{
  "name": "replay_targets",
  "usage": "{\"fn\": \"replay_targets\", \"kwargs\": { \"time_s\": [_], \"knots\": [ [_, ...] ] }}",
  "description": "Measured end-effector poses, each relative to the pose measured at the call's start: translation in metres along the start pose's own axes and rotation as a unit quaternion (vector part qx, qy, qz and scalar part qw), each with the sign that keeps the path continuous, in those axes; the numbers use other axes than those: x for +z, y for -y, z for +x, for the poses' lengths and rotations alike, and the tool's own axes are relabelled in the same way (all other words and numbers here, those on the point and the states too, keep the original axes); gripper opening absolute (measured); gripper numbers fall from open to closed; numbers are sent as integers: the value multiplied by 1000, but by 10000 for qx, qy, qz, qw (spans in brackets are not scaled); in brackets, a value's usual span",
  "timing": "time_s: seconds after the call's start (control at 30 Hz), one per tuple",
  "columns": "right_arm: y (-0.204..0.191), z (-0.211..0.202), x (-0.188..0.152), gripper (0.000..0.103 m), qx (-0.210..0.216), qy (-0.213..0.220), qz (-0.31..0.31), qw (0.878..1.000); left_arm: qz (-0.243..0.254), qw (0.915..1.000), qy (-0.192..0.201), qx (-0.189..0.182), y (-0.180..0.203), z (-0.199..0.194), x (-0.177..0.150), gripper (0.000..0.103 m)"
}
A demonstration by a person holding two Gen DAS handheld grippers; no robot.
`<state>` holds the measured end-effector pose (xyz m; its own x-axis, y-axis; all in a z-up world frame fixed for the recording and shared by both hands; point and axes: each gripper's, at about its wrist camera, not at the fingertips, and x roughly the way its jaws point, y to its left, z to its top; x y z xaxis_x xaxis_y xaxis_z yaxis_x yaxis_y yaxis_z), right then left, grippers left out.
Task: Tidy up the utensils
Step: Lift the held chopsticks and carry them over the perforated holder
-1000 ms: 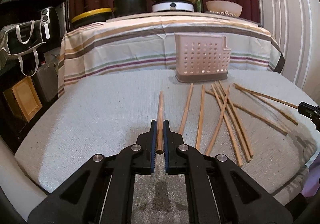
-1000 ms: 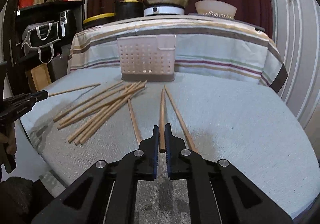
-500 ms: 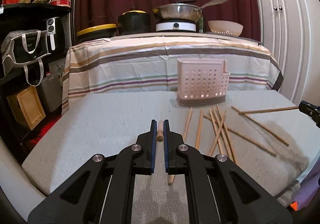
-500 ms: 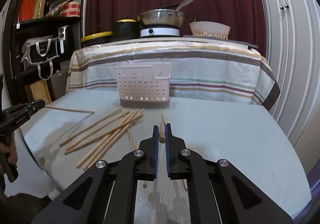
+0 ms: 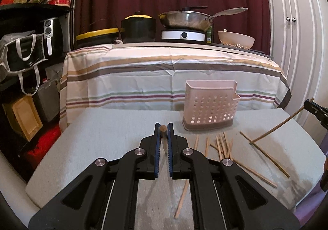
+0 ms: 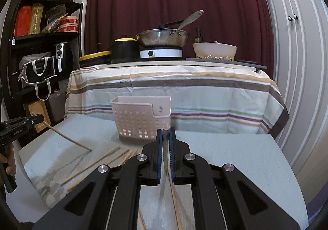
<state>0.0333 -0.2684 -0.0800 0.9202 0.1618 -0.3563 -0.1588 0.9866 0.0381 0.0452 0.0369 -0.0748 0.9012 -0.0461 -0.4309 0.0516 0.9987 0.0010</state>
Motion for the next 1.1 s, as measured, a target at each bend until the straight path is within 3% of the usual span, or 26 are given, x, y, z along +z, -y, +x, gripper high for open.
{"fn": "replay_targets", "kwargs": {
  "time_s": [0.47, 0.8, 1.1],
  "knots": [
    [5, 37, 31, 7, 73, 182, 37, 9998, 84, 9998, 125, -140, -5, 33, 42, 6],
    [5, 41, 53, 7, 261, 331, 54, 9991, 117, 9989, 339, -305, 0, 29, 77, 6],
    [7, 38, 97, 7, 492, 777, 43, 9958, 151, 9935, 977, -564, 16, 19, 137, 6]
  ]
}}
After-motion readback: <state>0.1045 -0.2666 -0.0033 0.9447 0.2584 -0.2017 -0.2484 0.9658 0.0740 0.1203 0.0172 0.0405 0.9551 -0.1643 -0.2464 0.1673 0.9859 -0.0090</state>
